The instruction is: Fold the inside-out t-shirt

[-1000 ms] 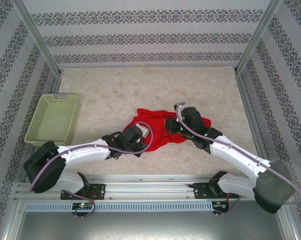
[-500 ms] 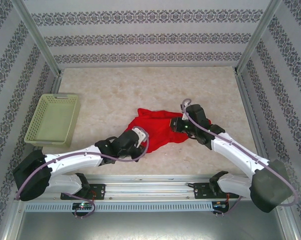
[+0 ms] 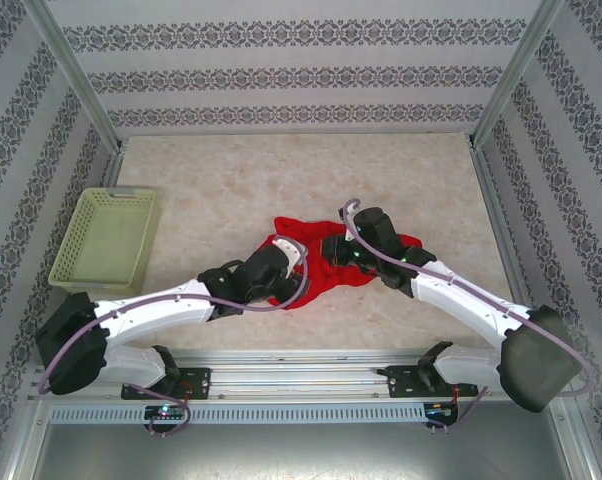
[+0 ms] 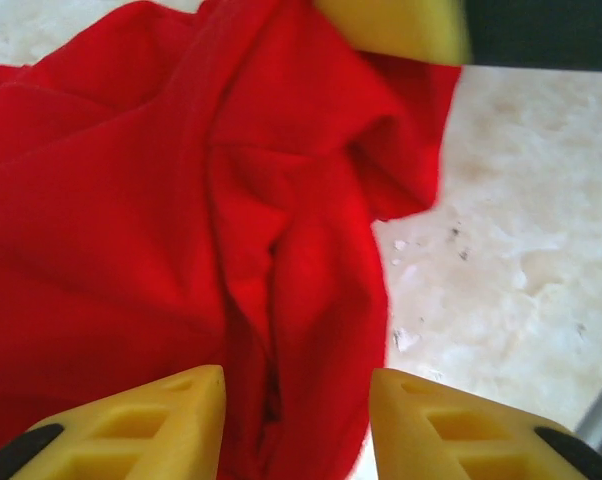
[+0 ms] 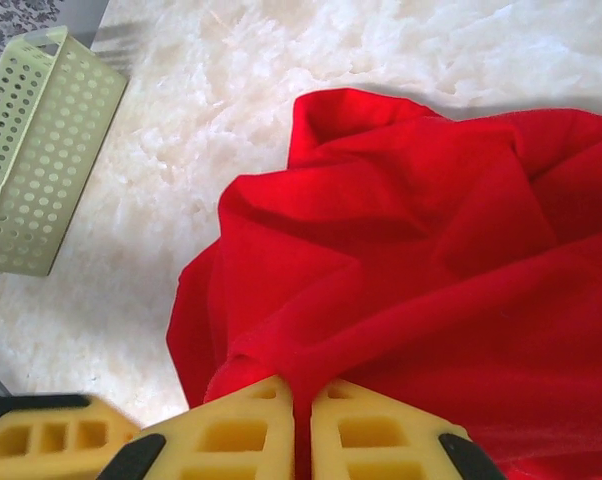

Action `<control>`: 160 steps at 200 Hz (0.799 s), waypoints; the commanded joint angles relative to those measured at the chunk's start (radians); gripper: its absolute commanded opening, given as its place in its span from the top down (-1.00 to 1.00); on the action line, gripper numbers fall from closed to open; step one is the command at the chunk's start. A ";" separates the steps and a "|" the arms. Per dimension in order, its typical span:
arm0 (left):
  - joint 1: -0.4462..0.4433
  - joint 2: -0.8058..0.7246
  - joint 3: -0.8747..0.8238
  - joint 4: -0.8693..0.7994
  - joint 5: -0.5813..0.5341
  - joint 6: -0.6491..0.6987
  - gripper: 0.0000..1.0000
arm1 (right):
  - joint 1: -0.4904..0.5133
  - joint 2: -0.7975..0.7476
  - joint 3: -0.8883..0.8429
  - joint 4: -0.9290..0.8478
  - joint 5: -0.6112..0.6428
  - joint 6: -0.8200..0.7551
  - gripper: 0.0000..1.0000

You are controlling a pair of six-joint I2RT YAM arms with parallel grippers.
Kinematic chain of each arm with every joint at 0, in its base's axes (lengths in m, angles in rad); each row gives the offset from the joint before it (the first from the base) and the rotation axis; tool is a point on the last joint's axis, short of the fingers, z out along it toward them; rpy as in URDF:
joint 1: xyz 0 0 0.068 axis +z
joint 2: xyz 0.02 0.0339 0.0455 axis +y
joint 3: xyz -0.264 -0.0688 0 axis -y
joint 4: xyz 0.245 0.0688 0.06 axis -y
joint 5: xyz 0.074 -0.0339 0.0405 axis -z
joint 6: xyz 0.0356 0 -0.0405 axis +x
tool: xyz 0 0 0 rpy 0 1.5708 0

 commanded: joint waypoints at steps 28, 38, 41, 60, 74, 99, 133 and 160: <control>0.066 0.101 0.048 0.123 0.028 -0.091 0.27 | 0.027 -0.065 -0.048 0.053 -0.007 -0.025 0.75; 0.069 0.121 0.063 0.120 0.028 -0.088 0.31 | 0.034 -0.068 -0.056 0.060 -0.008 -0.029 0.74; 0.070 0.126 0.065 0.120 0.027 -0.086 0.33 | 0.035 -0.067 -0.059 0.064 -0.008 -0.032 0.74; 0.079 0.139 0.084 0.121 0.047 -0.084 0.54 | 0.039 -0.063 -0.064 0.059 0.005 -0.035 0.73; 0.079 0.129 0.092 0.109 0.046 -0.071 0.73 | 0.039 -0.060 -0.057 0.024 0.050 -0.036 0.74; 0.080 0.080 0.098 0.053 0.011 -0.036 1.00 | 0.029 -0.059 -0.042 -0.043 0.155 -0.052 0.73; 0.089 -0.044 0.067 -0.011 -0.028 0.013 1.00 | -0.001 -0.039 -0.014 -0.049 0.144 -0.073 0.65; 0.132 -0.116 0.045 -0.030 0.030 0.014 1.00 | -0.016 0.008 0.035 -0.101 0.176 -0.072 0.46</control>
